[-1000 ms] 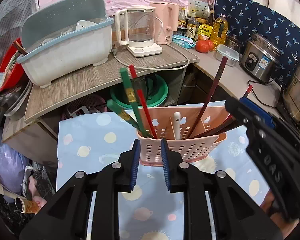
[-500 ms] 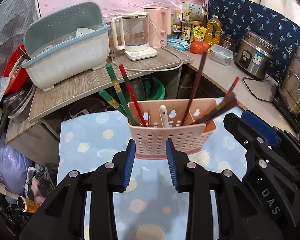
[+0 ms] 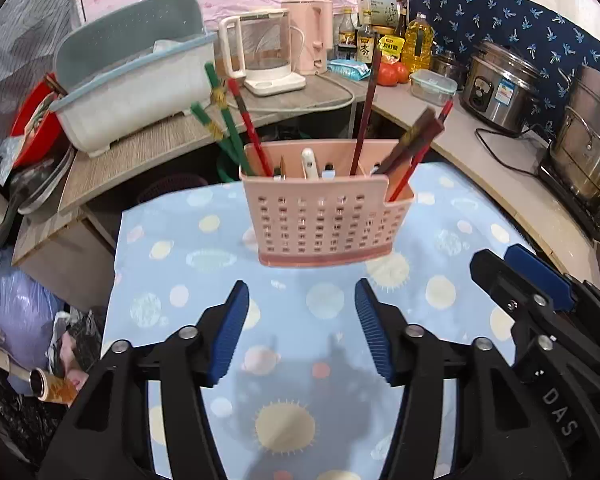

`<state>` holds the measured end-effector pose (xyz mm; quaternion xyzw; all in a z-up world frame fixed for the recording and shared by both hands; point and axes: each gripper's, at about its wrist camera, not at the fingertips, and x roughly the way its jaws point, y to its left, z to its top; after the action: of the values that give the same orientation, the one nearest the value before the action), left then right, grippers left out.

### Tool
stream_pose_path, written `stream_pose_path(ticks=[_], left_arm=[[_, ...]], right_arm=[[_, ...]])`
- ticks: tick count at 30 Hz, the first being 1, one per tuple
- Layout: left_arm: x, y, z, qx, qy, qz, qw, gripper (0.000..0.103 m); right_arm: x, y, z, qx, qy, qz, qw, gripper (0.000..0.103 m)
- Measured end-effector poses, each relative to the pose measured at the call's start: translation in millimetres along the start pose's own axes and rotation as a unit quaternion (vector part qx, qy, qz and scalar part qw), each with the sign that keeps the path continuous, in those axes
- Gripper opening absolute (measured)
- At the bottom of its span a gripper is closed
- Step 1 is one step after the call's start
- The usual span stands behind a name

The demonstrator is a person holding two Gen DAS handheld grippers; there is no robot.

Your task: Organize utensils

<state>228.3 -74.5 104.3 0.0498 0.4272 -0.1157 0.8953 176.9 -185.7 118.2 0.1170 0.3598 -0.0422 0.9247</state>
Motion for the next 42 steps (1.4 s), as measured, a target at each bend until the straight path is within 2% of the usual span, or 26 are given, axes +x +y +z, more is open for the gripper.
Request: stream_pose_path(ticks=[4,6,7,9,10,11,15,42], left_arm=[[0.6,1.3,-11.1,-0.008,0.006,0.005,0.9999,0.062],[0.2,3.5,-16.2,-0.014,0.003,0.013,0.9998,0.069],[-0.1,4.7,-18.4,-0.019,0.002,0.019,0.9996,0.072],[-1.2,8.8,-22.6,-0.029,0.0,0.025,0.9993,0.087],[-2.2,11.3,-24.9,-0.034,-0.003,0.027,0.999,0.09],[-3.4,12.7,-27.3,-0.036,-0.006,0.027,0.999,0.094],[-6.1,12.5,-34.9,-0.024,-0.013,0.039,0.9988,0.096],[-9.6,14.3,-59.3,-0.037,0.001,0.058,0.9977,0.096]], right_arm=[[-5.1,-2.6,-13.7,0.0,0.004,-0.017,1.0,0.047],[-8.6,-3.5,-19.9,-0.002,0.002,-0.027,1.0,0.061],[-9.9,-5.0,-21.7,-0.003,0.001,-0.031,1.0,0.065],[-12.9,-11.1,-25.4,0.002,0.001,-0.03,1.0,0.083],[-13.9,-13.7,-26.9,0.007,0.003,-0.027,1.0,0.086],[-14.6,-16.4,-29.1,0.011,0.004,-0.022,1.0,0.087],[-13.9,-18.5,-38.4,0.008,0.011,-0.028,1.0,0.087],[-23.7,-12.0,-64.3,-0.016,0.009,-0.06,0.998,0.087]])
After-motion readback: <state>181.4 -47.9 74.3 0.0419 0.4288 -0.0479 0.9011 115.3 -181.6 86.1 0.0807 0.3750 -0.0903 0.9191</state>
